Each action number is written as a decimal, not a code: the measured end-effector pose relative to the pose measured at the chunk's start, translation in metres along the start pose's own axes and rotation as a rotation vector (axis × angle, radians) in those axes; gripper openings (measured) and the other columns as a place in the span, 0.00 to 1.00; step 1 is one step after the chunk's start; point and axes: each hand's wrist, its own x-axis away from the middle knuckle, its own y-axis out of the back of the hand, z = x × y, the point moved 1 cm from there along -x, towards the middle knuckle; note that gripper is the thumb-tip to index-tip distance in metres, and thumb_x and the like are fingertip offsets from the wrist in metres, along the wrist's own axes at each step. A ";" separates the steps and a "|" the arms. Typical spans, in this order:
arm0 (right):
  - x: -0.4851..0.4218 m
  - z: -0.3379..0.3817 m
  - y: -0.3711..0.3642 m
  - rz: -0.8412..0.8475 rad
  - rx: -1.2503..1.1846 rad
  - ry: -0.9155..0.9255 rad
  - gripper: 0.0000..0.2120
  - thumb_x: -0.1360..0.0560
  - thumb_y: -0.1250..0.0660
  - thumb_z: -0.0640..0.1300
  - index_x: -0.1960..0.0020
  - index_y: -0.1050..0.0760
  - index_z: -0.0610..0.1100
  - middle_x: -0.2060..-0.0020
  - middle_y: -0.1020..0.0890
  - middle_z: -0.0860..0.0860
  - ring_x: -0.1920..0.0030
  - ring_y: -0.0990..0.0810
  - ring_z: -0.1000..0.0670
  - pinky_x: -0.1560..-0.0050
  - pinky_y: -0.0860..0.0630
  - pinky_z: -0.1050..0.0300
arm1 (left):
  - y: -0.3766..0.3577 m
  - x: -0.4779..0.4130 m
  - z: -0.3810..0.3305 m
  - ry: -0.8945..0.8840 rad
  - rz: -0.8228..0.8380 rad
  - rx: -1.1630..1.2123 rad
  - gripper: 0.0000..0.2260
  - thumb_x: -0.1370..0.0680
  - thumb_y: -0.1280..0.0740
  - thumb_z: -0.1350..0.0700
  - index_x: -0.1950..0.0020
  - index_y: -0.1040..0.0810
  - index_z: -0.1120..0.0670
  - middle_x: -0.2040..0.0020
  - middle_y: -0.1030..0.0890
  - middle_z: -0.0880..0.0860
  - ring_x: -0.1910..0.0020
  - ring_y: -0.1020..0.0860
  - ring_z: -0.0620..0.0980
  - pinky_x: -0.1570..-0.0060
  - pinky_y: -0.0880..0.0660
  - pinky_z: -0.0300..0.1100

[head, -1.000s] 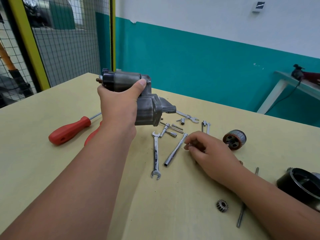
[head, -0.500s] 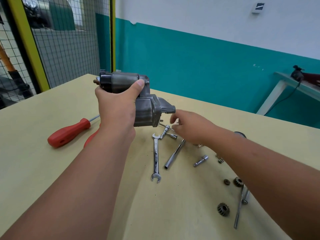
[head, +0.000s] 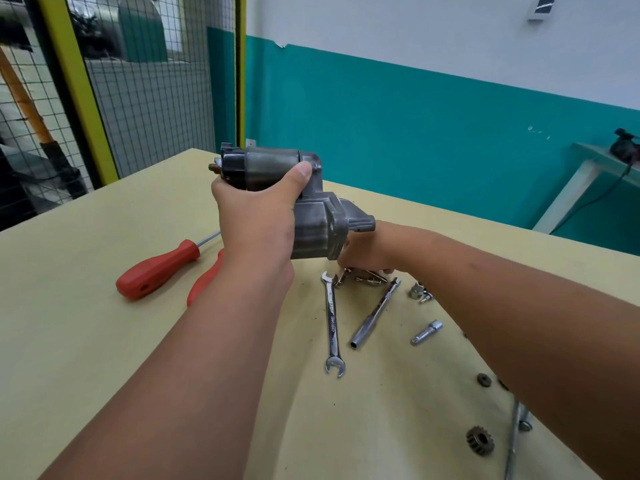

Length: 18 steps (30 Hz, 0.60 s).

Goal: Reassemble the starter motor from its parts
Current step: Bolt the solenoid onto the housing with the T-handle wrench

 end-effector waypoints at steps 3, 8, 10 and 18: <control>0.007 -0.001 0.004 -0.090 0.000 0.110 0.08 0.17 0.40 0.45 0.51 0.24 0.45 0.53 0.19 0.42 0.57 0.20 0.44 0.54 0.22 0.52 | 0.000 0.000 0.000 0.002 0.000 -0.003 0.34 0.31 0.14 0.50 0.32 0.29 0.45 0.40 0.16 0.46 0.47 0.12 0.52 0.49 0.14 0.59; 0.044 -0.035 0.032 -0.205 -0.308 0.090 0.08 0.18 0.37 0.44 0.55 0.24 0.47 0.64 0.23 0.47 0.67 0.28 0.48 0.68 0.30 0.55 | 0.000 0.000 -0.002 0.074 -0.011 0.053 0.32 0.32 0.14 0.50 0.35 0.28 0.44 0.41 0.16 0.46 0.51 0.12 0.51 0.52 0.13 0.58; 0.069 -0.056 0.038 -0.189 -0.586 0.046 0.09 0.16 0.38 0.44 0.54 0.25 0.43 0.67 0.26 0.47 0.69 0.31 0.49 0.70 0.31 0.54 | 0.000 0.001 -0.002 0.086 -0.014 0.059 0.31 0.31 0.14 0.49 0.35 0.28 0.44 0.41 0.16 0.46 0.51 0.12 0.51 0.52 0.13 0.58; 0.175 -0.052 -0.019 0.181 -0.487 -0.008 0.15 0.18 0.36 0.56 0.58 0.24 0.47 0.68 0.24 0.52 0.69 0.29 0.51 0.67 0.31 0.54 | -0.005 0.010 0.004 0.057 0.022 0.034 0.31 0.32 0.14 0.51 0.36 0.27 0.45 0.42 0.15 0.46 0.52 0.11 0.49 0.54 0.13 0.58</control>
